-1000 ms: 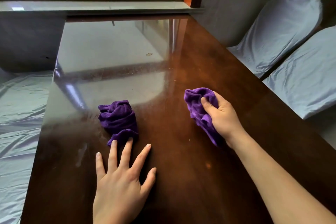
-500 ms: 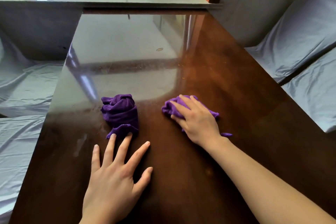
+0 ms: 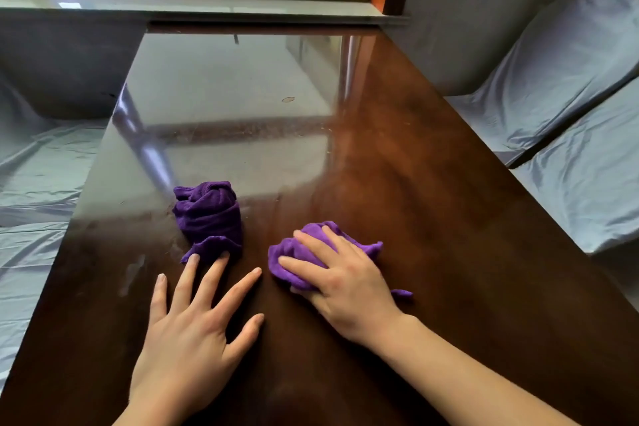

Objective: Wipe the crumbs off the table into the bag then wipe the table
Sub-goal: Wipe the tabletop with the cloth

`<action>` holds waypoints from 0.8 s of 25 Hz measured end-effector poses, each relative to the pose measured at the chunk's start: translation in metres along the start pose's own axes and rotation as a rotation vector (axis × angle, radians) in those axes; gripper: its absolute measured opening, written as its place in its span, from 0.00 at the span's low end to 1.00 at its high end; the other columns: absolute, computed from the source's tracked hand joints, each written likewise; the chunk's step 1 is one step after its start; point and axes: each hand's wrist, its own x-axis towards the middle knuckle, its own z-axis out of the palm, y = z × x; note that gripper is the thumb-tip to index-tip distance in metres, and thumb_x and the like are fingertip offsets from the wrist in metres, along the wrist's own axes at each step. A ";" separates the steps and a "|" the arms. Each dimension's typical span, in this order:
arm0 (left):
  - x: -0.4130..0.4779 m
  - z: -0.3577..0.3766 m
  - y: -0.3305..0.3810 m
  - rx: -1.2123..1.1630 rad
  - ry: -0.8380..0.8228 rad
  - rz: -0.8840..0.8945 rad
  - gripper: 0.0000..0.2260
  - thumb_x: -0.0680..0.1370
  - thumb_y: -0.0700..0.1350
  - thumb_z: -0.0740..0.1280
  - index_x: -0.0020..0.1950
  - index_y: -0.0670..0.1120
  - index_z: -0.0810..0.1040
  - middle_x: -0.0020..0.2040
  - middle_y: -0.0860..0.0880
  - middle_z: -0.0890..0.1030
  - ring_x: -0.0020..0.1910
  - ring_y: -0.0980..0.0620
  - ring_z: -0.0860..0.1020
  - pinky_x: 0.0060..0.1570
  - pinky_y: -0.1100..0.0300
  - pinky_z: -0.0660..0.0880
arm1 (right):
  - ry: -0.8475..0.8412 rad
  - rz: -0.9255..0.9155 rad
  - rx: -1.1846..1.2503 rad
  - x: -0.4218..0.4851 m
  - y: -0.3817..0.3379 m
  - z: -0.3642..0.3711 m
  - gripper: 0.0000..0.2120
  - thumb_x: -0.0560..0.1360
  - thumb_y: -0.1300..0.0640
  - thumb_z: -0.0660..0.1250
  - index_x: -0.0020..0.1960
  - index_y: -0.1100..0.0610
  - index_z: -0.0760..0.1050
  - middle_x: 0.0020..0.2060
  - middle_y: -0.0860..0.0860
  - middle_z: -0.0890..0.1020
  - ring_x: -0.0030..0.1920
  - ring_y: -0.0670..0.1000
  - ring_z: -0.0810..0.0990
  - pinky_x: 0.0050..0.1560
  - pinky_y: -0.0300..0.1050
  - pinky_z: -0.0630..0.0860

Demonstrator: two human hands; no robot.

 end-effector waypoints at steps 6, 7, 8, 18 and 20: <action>0.002 0.004 0.000 0.011 0.014 0.007 0.27 0.73 0.71 0.45 0.73 0.71 0.52 0.78 0.53 0.60 0.78 0.46 0.51 0.73 0.37 0.51 | 0.160 0.382 -0.081 0.001 0.100 -0.030 0.21 0.80 0.44 0.62 0.71 0.46 0.72 0.74 0.53 0.71 0.75 0.56 0.66 0.77 0.52 0.59; 0.001 0.004 0.000 0.017 0.014 0.011 0.27 0.73 0.71 0.46 0.73 0.70 0.52 0.77 0.53 0.61 0.78 0.46 0.51 0.73 0.37 0.51 | 0.190 0.494 -0.061 0.013 0.110 -0.031 0.21 0.81 0.44 0.61 0.72 0.46 0.70 0.74 0.53 0.71 0.76 0.57 0.65 0.78 0.52 0.57; 0.002 0.004 0.001 0.023 0.011 0.013 0.28 0.74 0.70 0.47 0.73 0.69 0.53 0.77 0.52 0.61 0.78 0.45 0.51 0.72 0.36 0.52 | 0.211 0.581 -0.053 0.027 0.112 -0.030 0.21 0.81 0.44 0.59 0.73 0.45 0.69 0.74 0.53 0.70 0.76 0.57 0.64 0.78 0.52 0.56; 0.001 0.005 0.002 0.038 0.016 0.005 0.27 0.74 0.70 0.47 0.74 0.69 0.51 0.78 0.52 0.60 0.78 0.45 0.50 0.73 0.35 0.52 | 0.071 0.327 0.070 0.138 0.011 0.010 0.17 0.80 0.41 0.59 0.67 0.37 0.73 0.75 0.48 0.69 0.76 0.63 0.61 0.78 0.57 0.56; 0.001 0.005 0.000 0.029 0.007 0.004 0.27 0.74 0.70 0.48 0.73 0.70 0.52 0.78 0.52 0.61 0.78 0.46 0.50 0.73 0.36 0.52 | 0.027 0.195 0.081 0.129 -0.012 0.015 0.17 0.79 0.41 0.62 0.67 0.39 0.74 0.76 0.47 0.68 0.77 0.61 0.61 0.77 0.55 0.56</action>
